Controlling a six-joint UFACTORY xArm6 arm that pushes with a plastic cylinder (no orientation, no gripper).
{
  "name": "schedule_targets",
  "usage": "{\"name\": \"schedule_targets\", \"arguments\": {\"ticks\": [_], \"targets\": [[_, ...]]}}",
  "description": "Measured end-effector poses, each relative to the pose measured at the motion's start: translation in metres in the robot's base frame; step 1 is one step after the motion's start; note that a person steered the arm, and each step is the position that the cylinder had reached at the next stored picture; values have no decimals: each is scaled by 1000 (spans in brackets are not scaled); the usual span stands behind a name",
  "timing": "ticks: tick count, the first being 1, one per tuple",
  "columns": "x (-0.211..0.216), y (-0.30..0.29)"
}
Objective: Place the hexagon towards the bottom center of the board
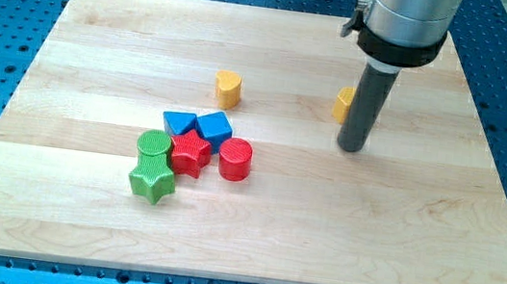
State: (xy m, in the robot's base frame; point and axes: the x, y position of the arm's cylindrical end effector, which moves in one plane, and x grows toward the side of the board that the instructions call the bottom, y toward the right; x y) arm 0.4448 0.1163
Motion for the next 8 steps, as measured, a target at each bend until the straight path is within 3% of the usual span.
{"name": "schedule_targets", "arguments": {"ticks": [1,2,3,4,5,6,7,8], "targets": [[-7,29],[-67,56],[-69,23],[-10,-6],[26,5],[-40,25],[-66,6],[-2,-31]]}}
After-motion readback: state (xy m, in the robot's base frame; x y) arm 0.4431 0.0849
